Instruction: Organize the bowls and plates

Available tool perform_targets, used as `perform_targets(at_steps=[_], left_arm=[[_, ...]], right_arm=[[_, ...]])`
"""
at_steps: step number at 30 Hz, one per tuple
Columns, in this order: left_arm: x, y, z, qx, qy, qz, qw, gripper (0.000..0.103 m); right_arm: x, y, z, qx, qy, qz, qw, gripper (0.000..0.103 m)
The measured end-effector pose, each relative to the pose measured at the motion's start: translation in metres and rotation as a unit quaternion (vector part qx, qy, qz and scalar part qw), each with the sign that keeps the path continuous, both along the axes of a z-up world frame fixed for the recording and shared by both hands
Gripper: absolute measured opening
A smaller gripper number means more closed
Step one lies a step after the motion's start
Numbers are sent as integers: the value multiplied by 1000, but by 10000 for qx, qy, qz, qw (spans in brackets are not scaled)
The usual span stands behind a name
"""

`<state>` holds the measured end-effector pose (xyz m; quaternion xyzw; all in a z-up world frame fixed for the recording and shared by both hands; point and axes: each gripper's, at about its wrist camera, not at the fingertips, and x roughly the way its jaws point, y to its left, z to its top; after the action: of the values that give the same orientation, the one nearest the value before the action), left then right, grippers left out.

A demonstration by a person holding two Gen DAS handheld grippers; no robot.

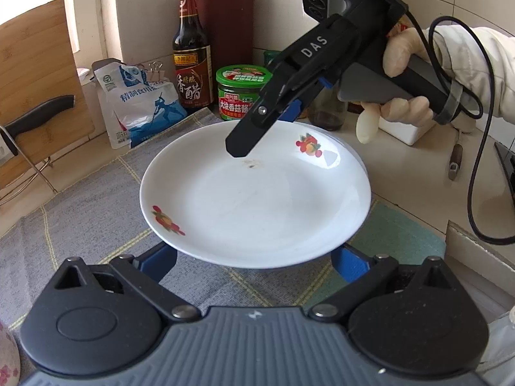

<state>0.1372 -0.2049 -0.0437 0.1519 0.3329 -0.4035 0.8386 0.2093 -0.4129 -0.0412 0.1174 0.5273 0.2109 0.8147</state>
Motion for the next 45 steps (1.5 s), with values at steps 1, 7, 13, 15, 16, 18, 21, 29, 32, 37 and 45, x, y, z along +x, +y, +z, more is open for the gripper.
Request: perform_targets(at_steps=[1, 7, 13, 15, 16, 18, 21, 29, 32, 37, 45], left_arm=[[0, -2, 0, -2, -7, -26, 10000, 101], [0, -13, 0, 10, -38, -155, 9999, 101], [5, -18, -1, 41, -77, -253, 9996, 101], [6, -19, -2, 42, -69, -268, 9996, 101], [7, -20, -2, 42, -55, -276, 9996, 101], [8, -22, -3, 44, -50, -285, 9996, 101], [8, -26, -4, 71, -74, -321, 9994, 101], [6, -31, -8, 66, -40, -407, 9991, 101], [8, -31, -8, 65, -35, -426, 9991, 101], [8, -31, -7, 48, -124, -431, 9990, 101], [7, -32, -7, 12, -172, -417, 9990, 101]], right_arm=[[-1, -2, 0, -3, -6, -29, 10000, 103], [-8, -15, -5, -16, 32, -267, 9996, 103], [-10, -21, -15, -69, 110, -371, 9992, 103], [-11, -24, -18, -88, 136, -436, 9989, 103], [-11, -25, -19, -95, 143, -463, 9988, 103], [-13, -27, -20, -116, 149, -494, 9986, 103], [-17, -31, -20, -124, 160, -546, 9983, 103], [-29, -39, -18, -71, 131, -722, 9973, 103], [-33, -41, -15, -59, 111, -751, 9971, 103], [-41, -42, -10, -155, 82, -811, 9966, 103], [-53, -43, 0, -303, 19, -888, 9956, 103]])
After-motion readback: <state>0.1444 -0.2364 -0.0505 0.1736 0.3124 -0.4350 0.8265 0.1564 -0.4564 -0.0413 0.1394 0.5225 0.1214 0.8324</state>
